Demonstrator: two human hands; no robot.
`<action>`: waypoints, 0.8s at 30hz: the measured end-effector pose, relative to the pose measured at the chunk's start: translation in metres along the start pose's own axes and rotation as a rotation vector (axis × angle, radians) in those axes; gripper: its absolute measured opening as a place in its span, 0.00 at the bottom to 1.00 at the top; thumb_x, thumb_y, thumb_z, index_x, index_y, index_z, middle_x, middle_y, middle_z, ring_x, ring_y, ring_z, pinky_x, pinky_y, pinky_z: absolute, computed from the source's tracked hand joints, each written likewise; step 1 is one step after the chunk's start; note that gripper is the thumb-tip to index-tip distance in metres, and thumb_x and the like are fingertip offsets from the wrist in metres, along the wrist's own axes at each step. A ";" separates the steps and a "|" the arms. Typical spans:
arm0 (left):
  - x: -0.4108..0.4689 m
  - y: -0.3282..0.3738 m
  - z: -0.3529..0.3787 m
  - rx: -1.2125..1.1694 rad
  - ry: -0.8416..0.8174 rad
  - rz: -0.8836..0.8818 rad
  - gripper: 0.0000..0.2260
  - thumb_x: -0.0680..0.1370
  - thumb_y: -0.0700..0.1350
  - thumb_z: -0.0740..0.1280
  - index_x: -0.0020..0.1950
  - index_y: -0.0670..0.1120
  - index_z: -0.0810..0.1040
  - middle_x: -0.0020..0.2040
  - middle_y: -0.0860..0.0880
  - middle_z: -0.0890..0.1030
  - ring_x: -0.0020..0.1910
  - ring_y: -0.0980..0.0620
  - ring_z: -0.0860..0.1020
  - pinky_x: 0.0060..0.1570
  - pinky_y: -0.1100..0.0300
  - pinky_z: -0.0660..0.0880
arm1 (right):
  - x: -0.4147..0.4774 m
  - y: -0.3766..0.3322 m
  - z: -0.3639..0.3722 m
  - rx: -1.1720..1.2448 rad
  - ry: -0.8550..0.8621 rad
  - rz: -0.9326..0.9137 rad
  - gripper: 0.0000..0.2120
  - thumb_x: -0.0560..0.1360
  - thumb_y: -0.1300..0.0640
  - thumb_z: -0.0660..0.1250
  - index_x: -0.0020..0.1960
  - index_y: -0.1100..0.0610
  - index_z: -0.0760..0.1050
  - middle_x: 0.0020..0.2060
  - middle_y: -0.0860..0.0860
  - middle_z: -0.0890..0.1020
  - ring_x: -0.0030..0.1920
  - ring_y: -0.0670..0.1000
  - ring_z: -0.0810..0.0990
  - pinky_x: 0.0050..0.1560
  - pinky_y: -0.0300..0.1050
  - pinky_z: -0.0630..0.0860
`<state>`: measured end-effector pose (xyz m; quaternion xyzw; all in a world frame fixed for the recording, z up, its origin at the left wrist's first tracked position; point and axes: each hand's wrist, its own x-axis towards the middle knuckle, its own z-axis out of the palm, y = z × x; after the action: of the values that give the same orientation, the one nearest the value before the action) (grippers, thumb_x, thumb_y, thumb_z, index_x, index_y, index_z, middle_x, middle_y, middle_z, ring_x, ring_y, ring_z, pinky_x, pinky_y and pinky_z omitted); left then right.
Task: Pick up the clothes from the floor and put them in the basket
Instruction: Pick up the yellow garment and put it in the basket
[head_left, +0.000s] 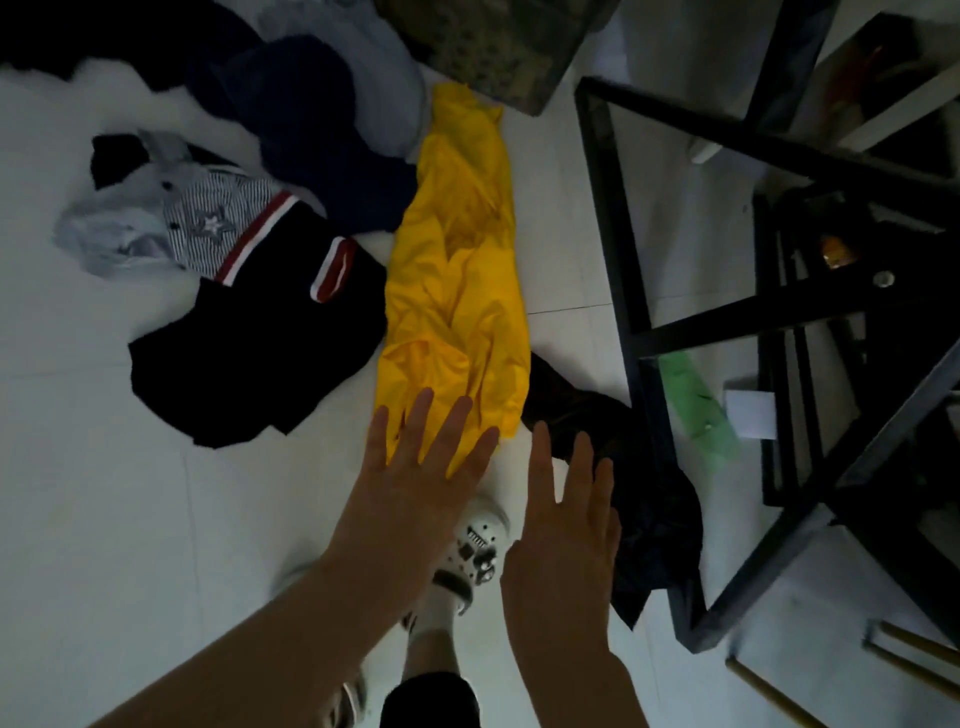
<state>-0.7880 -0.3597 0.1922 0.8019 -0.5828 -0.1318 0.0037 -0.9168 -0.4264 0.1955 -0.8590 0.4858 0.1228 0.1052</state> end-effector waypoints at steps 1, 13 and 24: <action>0.013 -0.005 0.001 0.003 -0.029 0.004 0.37 0.66 0.51 0.75 0.73 0.49 0.67 0.73 0.39 0.66 0.71 0.32 0.63 0.63 0.30 0.63 | 0.013 0.000 0.003 0.013 0.011 -0.012 0.47 0.65 0.68 0.71 0.78 0.48 0.53 0.75 0.60 0.59 0.73 0.67 0.59 0.61 0.68 0.71; 0.174 -0.086 0.074 0.043 -0.224 -0.116 0.57 0.63 0.67 0.72 0.77 0.51 0.36 0.77 0.41 0.38 0.74 0.34 0.39 0.70 0.33 0.49 | 0.224 -0.020 0.060 -0.071 -0.089 -0.326 0.48 0.71 0.48 0.73 0.78 0.46 0.43 0.78 0.59 0.47 0.75 0.68 0.47 0.63 0.72 0.65; 0.321 -0.166 0.255 0.050 -0.312 -0.126 0.67 0.55 0.69 0.74 0.74 0.50 0.29 0.75 0.41 0.30 0.72 0.31 0.33 0.66 0.27 0.48 | 0.417 -0.031 0.204 -0.334 -0.226 -0.517 0.72 0.51 0.35 0.80 0.76 0.46 0.32 0.76 0.57 0.34 0.75 0.67 0.36 0.63 0.78 0.58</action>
<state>-0.5964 -0.5689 -0.1466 0.8065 -0.5280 -0.2400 -0.1149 -0.7049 -0.6870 -0.1270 -0.9403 0.2099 0.2644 0.0436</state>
